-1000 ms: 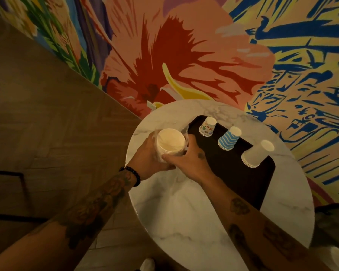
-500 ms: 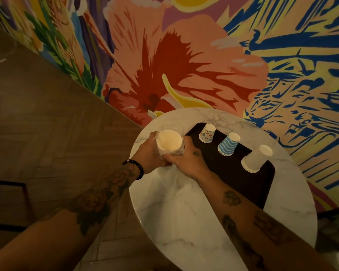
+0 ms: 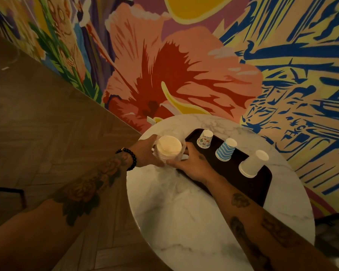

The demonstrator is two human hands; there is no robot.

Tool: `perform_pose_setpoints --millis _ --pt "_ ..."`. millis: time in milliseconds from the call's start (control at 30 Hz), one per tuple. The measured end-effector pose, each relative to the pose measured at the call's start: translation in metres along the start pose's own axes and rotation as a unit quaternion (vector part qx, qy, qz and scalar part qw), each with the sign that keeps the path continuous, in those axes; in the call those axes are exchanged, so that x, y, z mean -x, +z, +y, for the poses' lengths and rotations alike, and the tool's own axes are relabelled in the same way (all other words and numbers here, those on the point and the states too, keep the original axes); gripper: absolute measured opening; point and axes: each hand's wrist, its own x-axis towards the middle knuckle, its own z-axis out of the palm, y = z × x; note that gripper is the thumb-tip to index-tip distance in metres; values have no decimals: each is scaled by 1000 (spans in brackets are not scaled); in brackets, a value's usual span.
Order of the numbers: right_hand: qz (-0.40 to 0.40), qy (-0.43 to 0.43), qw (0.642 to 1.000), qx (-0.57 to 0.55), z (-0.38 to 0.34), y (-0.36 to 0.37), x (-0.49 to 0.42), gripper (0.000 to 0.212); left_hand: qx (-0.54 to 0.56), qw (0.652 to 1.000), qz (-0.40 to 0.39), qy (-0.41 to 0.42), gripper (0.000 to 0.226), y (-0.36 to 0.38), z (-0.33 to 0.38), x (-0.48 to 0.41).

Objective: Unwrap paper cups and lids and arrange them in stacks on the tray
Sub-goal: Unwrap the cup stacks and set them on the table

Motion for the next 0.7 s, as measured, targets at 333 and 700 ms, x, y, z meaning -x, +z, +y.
perform_pose_setpoints --millis 333,700 --pt "19 -9 999 44 21 -49 21 96 -140 990 18 28 75 -46 30 -2" --pt "178 70 981 -37 107 -119 121 76 -53 963 -2 266 32 53 182 -5"
